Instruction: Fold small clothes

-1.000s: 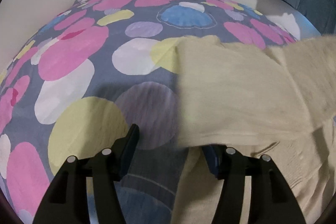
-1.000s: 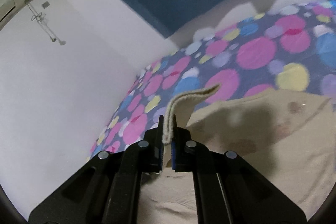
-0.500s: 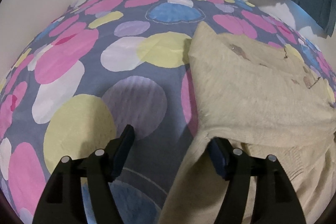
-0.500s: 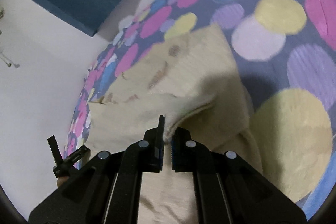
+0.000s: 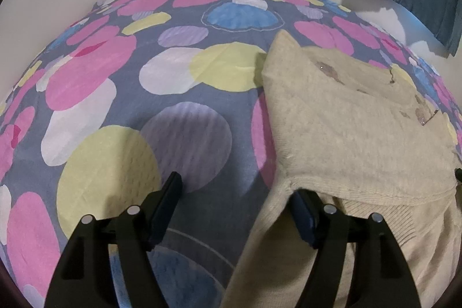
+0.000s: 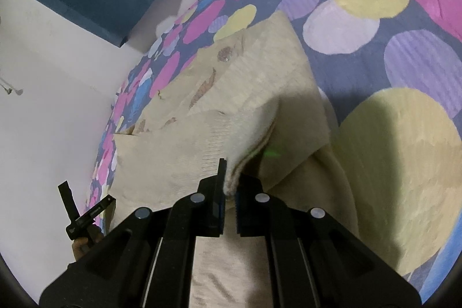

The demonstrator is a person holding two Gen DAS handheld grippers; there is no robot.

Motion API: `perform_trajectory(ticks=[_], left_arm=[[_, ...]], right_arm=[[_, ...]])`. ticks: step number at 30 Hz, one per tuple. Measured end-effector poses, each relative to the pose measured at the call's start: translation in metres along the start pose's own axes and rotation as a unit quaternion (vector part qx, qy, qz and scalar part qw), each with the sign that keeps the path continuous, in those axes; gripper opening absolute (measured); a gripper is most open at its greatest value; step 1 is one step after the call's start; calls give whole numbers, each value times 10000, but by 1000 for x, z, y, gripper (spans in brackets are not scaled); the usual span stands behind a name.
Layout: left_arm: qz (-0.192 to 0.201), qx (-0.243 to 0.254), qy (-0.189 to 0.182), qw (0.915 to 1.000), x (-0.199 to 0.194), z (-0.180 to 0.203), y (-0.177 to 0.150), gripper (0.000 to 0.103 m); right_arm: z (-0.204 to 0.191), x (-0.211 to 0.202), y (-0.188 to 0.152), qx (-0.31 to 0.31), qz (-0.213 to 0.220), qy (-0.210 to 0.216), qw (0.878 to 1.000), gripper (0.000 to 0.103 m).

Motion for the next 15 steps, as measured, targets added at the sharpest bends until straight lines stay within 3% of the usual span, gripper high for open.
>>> perform_trajectory(ticks=[15], left_arm=[[5, 5, 3, 10000, -1, -2, 0, 71]], right_arm=[[-1, -21, -27, 151, 95, 123, 9998, 4]])
Point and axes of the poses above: each gripper's, at about its wrist camera, not at the fingertips, and x roughly the way its jaws point, z to its right, y to its top, the point moved 2 cm from there along x, roughly the way its jaws point, and after that the axes turned 7 degrees about x, right-handed, at the moved point
